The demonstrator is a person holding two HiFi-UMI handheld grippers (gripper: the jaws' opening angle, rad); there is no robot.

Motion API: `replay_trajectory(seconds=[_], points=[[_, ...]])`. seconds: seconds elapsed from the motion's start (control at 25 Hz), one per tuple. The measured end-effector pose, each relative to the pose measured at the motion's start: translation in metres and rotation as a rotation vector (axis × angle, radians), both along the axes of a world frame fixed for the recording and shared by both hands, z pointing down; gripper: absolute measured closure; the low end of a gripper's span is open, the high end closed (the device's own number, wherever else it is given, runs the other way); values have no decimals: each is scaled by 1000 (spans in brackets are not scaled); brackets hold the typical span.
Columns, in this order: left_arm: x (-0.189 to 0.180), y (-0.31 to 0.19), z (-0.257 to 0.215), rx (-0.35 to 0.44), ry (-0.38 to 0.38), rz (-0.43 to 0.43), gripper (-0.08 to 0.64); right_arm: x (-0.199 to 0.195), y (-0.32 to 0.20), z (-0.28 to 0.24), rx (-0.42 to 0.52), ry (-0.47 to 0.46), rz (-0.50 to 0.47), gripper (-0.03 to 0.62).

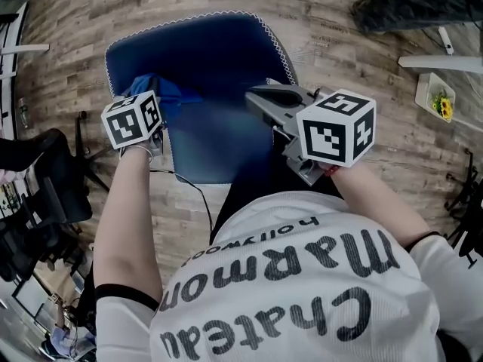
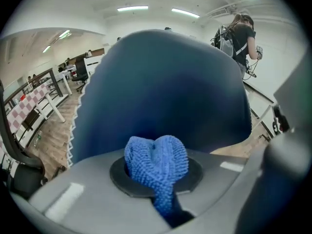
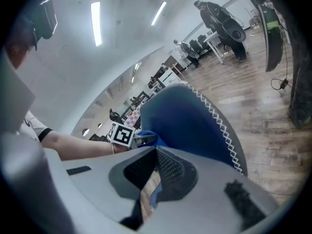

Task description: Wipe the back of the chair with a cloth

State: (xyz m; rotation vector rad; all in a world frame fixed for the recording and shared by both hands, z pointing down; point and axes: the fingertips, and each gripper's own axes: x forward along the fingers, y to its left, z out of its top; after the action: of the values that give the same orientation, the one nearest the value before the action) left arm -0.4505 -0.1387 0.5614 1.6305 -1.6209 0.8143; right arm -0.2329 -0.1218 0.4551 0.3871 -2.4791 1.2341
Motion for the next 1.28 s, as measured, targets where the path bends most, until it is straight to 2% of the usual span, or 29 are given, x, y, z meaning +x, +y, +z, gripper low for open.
replay_trajectory(seconds=[0.16,0.32,0.68,0.92,1.04,1.16,1.28], points=[[40,-14,2,10,46,80,522,14,-5,4,-7,15,20,580],[75,-21,10,28,130,114,522,28,-7,9,-12,25,41,580],[194,-44,-3,79,260,369,522,57,-14,9,-11,29,113,580],[254,-43,-12,96,320,483,522,72,-16,9,-9,25,152,580],[264,-40,-13,102,338,501,522,73,-16,8,-6,22,160,580],[257,-38,-12,99,342,491,522,70,-15,9,-12,26,157,580],[231,-34,-3,77,322,407,522,65,-12,11,-17,28,143,580]])
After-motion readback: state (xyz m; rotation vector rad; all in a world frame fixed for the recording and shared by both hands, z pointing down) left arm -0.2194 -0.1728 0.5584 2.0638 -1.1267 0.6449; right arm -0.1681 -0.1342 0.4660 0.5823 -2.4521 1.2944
